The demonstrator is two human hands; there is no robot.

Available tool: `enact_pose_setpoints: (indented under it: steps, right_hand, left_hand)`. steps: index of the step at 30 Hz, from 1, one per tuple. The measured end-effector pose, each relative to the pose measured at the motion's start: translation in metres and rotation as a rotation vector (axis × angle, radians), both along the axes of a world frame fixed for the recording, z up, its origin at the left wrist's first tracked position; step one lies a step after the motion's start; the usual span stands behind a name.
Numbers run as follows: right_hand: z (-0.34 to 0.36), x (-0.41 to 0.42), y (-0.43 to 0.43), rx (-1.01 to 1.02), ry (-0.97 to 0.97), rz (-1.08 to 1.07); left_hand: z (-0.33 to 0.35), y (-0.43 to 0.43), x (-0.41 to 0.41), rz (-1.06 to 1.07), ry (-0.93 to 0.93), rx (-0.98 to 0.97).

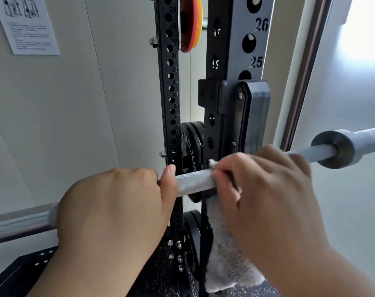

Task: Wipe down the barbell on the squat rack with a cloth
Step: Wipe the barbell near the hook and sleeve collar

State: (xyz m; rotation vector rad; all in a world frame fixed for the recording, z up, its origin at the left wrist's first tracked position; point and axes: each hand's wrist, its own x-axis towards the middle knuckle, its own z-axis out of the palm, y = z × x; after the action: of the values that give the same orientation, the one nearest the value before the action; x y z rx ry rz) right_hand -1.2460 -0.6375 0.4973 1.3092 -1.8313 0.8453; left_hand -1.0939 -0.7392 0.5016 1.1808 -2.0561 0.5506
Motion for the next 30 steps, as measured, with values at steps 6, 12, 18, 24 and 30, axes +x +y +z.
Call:
enact_pose_setpoints:
  steps: [6, 12, 18, 24, 30]
  right_hand:
    - [0.013, -0.034, 0.008, -0.009, -0.135, -0.037]
    - [0.003, -0.021, 0.009, 0.062, -0.046, 0.047]
    - [0.008, -0.014, 0.005, 0.051, -0.113, 0.038]
    - [0.019, -0.042, 0.016, 0.082, -0.142, -0.023]
    - [0.017, -0.026, 0.013, 0.246, 0.011, 0.099]
  left_hand:
    - [-0.010, 0.013, -0.011, -0.120, -0.037, -0.129]
    - [-0.008, 0.015, -0.031, -0.121, -0.035, -0.126]
    - [0.000, 0.010, -0.036, -0.049, -0.060, -0.085]
    - [0.008, 0.008, -0.040, -0.005, -0.050, -0.024]
    - [0.006, 0.020, -0.062, -0.076, -0.095, -0.064]
